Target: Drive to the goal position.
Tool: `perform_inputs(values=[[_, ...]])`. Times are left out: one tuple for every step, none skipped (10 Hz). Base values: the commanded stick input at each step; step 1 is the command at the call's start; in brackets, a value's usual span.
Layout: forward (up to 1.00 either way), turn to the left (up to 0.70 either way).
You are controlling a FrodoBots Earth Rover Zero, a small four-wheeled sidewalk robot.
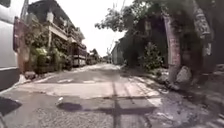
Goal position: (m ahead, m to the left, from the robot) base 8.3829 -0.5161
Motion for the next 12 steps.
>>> perform_inputs(values=[[0.85,0.00],[0.85,0.00],[0.85,0.00],[0.85,0.00],[0.85,0.00],[0.85,0.00],[0.85,0.00],[0.85,0.00],[0.85,0.00],[0.85,0.00],[0.85,0.00],[0.85,0.00]])
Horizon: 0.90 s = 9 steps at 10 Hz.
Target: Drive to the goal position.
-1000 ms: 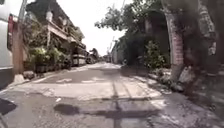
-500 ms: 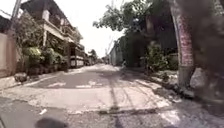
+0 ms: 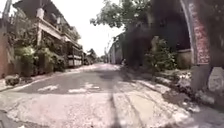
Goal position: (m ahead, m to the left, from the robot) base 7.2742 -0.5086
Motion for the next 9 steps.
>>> perform_inputs(values=[[0.85,0.00],[0.85,0.00],[0.85,0.00],[0.85,0.13],[0.85,0.27],[0.85,0.21],[0.85,0.00],[0.85,0.00],[0.85,0.00]])
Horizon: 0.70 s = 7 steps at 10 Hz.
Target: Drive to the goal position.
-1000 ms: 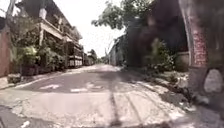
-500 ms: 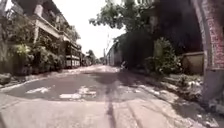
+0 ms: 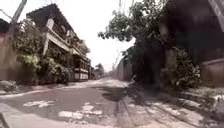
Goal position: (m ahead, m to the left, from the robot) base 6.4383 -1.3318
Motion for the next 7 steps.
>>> perform_inputs(values=[[0.85,0.00],[0.85,0.00],[0.85,0.00],[0.85,0.00],[0.85,0.00],[0.85,0.00],[0.85,0.00]])
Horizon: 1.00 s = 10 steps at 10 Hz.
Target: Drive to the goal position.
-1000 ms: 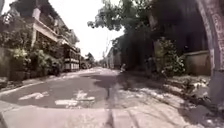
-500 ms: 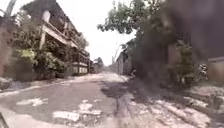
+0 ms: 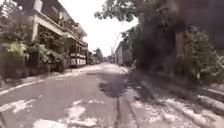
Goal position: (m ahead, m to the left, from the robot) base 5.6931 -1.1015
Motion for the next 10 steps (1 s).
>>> perform_inputs(values=[[0.85,0.00],[0.85,0.00],[0.85,0.00],[0.85,0.00],[0.85,0.00],[0.85,0.00],[0.85,0.00],[0.85,0.00],[0.85,0.00],[0.85,0.00]])
